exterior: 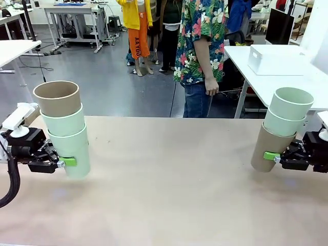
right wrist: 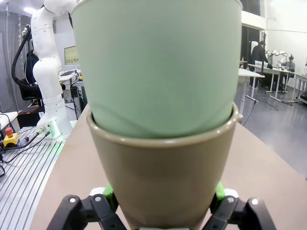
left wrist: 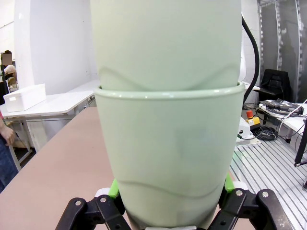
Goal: Stack the cups and store them in the basket.
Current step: Place the stack of Reusable plastic cups into the Pantry Basket.
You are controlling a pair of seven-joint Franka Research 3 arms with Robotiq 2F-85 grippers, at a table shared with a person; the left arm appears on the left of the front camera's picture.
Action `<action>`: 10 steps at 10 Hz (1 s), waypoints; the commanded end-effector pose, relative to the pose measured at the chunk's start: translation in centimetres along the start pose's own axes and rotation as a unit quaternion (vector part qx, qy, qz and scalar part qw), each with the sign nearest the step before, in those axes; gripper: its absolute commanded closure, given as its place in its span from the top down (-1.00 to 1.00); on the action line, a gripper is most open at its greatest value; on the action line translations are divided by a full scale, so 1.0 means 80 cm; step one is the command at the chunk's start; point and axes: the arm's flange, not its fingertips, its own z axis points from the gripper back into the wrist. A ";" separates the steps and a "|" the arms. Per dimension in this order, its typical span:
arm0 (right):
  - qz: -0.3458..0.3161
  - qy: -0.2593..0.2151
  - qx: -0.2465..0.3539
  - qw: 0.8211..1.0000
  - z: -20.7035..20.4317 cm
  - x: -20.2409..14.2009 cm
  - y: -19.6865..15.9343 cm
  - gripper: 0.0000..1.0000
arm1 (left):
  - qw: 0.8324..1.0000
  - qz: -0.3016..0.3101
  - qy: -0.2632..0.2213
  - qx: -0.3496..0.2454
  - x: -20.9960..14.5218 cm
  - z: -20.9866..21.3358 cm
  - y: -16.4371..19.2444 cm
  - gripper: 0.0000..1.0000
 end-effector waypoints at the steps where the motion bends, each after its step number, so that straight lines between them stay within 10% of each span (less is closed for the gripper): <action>1: 0.007 0.000 0.000 1.000 0.000 0.005 0.000 0.70 | 1.000 -0.004 -0.006 -0.001 0.005 -0.001 0.000 0.70; 10: 0.007 0.000 0.000 1.000 0.000 0.005 0.000 0.70 | 1.000 -0.004 -0.006 -0.001 0.005 -0.001 0.000 0.70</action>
